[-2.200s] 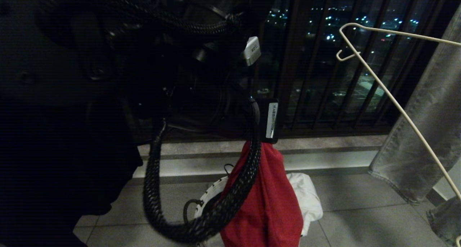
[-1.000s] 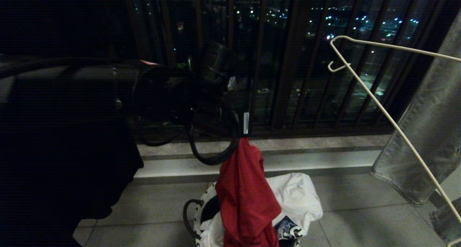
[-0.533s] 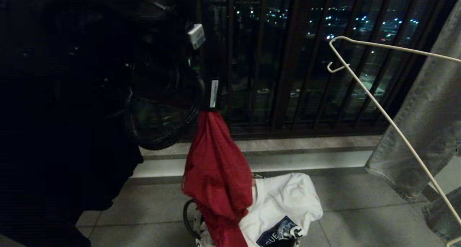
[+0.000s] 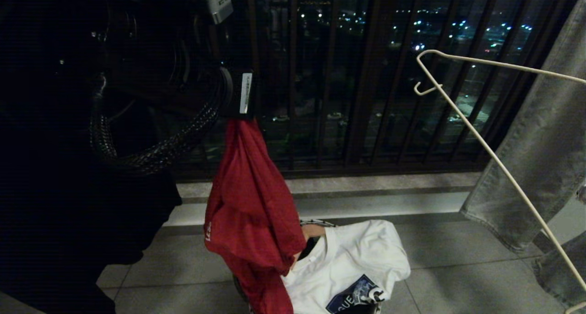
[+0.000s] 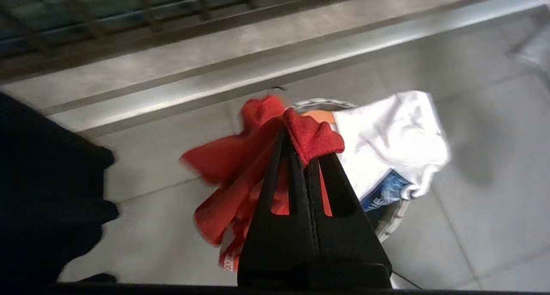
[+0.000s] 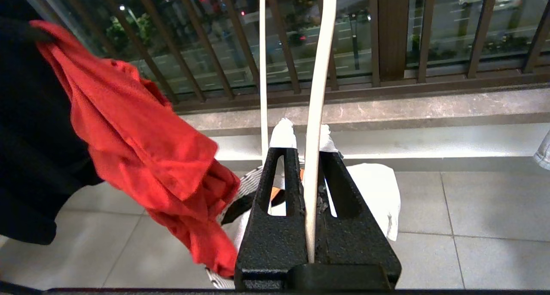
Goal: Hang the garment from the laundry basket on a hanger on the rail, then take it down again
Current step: Pick up clothes from the basket
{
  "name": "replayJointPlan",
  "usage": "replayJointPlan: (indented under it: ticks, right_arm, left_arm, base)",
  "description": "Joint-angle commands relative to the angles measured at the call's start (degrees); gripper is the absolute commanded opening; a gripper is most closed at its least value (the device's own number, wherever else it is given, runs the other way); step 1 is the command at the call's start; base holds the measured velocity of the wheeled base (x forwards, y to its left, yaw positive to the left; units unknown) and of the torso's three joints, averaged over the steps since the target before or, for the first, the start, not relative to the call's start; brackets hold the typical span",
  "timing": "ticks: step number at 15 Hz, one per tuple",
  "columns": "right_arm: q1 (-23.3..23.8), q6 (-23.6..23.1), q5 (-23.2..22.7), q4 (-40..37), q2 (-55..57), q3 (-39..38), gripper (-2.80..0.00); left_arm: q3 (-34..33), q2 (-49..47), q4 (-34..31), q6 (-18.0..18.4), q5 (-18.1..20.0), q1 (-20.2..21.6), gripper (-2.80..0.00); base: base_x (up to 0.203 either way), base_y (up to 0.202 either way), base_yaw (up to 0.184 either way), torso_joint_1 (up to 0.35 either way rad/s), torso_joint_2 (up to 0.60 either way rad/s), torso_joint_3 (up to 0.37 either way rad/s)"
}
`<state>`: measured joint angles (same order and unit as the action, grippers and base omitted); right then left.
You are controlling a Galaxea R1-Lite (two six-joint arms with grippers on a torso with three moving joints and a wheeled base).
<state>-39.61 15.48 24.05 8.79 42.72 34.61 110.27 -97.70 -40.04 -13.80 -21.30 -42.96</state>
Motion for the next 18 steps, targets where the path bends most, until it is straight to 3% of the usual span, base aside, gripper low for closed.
replayJointPlan:
  ticks: [1,12,13,16,18]
  right_arm:
    - [0.0,0.1,0.1,0.1,0.2,-0.1,-2.8]
    - [0.0,0.3,0.2,0.2,0.8,-0.2,-2.8]
    - [0.0,0.3,0.2,0.2,0.8,-0.2,-2.8]
    - [0.0,0.3,0.2,0.2,0.6,-0.1,-2.8]
    - [0.0,0.3,0.2,0.2,0.7,-0.2,-2.8]
  left_arm:
    - [0.1,-3.1,-2.0,-1.2,-0.6,-1.4,-2.8]
    - [-0.6,-33.9,0.3,-21.5,-0.1,-11.5,-2.8]
    - [-1.0,-34.3,0.5,-22.9,0.8,-13.0,-2.8]
    - [-4.0,-32.0,0.6,-23.3,8.5,-15.5,-2.8]
    - [-8.2,-31.2,0.6,-23.7,10.1,-17.0,-2.8]
  base:
    - [0.0,0.0,0.0,0.0,0.0,0.0]
    - [0.0,0.0,0.0,0.0,0.0,0.0]
    - [0.0,0.0,0.0,0.0,0.0,0.0]
    - [0.0,0.0,0.0,0.0,0.0,0.0]
    - [0.0,0.0,0.0,0.0,0.0,0.0]
